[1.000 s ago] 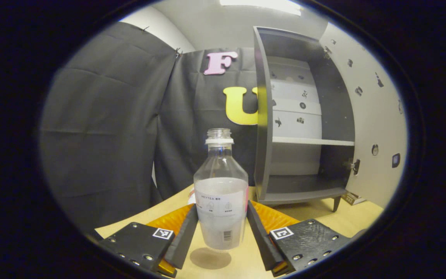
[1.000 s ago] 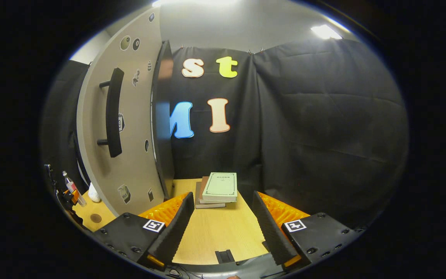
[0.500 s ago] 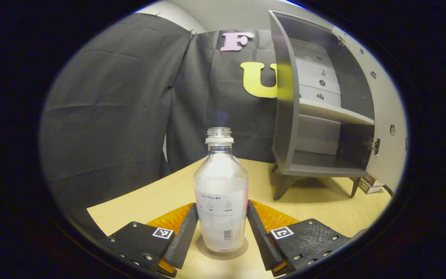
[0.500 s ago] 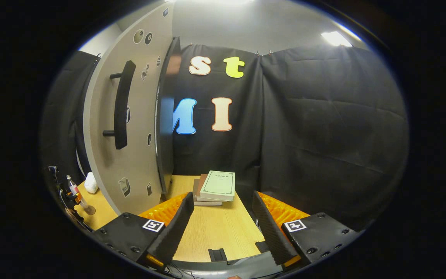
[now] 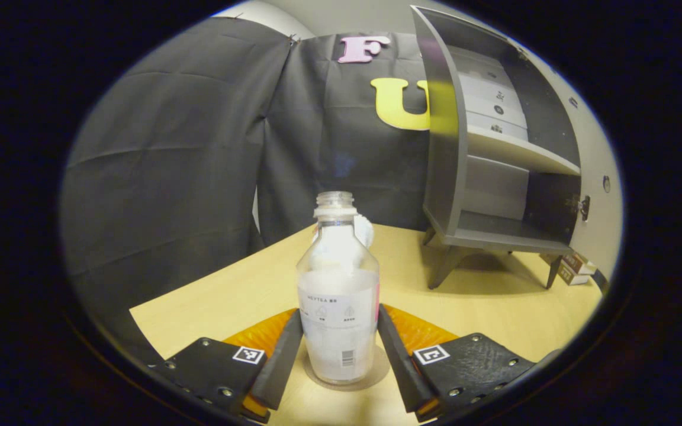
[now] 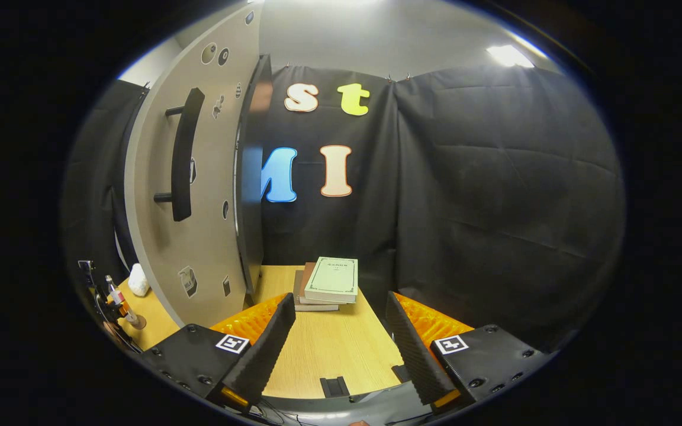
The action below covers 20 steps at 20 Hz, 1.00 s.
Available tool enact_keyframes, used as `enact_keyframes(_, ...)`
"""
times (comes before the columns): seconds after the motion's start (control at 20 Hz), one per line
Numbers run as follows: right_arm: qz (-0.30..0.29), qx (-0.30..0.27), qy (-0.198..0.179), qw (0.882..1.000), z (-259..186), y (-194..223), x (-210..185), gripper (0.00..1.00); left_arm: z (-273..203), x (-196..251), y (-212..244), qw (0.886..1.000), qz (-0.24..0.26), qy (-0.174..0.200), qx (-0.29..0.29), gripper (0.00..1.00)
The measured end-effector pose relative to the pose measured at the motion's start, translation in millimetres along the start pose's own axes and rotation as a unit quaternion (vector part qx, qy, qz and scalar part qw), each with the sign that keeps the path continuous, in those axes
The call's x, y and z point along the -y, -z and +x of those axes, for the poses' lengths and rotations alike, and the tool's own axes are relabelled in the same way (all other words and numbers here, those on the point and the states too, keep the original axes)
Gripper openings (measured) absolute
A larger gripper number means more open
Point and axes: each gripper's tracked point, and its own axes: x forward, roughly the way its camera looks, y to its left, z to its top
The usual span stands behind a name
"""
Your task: Open the cabinet door with the right hand, grasp the bottle in the cabinet with the left hand and place it on the coaster, then close the cabinet door with the right hand.
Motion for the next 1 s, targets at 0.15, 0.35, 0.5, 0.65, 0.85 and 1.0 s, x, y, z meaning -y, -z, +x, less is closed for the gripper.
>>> enact_keyframes(0.15, -0.002, 0.000, -0.001, 1.000, 0, 0, -1, 0.98, 1, 2, 2, 1.000, 0.011, 0.002, -0.003, 0.76)
enact_keyframes(0.35, -0.001, -0.005, -0.008, 1.000, 2, 2, -6, 0.98, -1, 3, 2, 1.000, 0.015, 0.002, 0.003, 0.76)
enact_keyframes(0.5, -0.005, -0.005, -0.011, 1.000, 1, 3, -7, 0.98, -4, 4, -7, 1.000, 0.023, -0.007, 0.019, 0.81)
enact_keyframes(0.65, -0.003, -0.001, -0.012, 1.000, 0, 0, -6, 0.98, -9, 6, -13, 0.999, 0.040, -0.010, 0.018, 0.83)
enact_keyframes(0.85, 0.006, 0.005, -0.017, 1.000, 0, -7, -6, 0.98, -20, 11, -38, 0.998, 0.044, -0.005, 0.033, 0.83)
enact_keyframes(1.0, 0.013, 0.017, -0.022, 1.000, 0, -16, -5, 0.96, -30, 13, -62, 0.998, 0.054, -0.007, 0.038, 0.81)
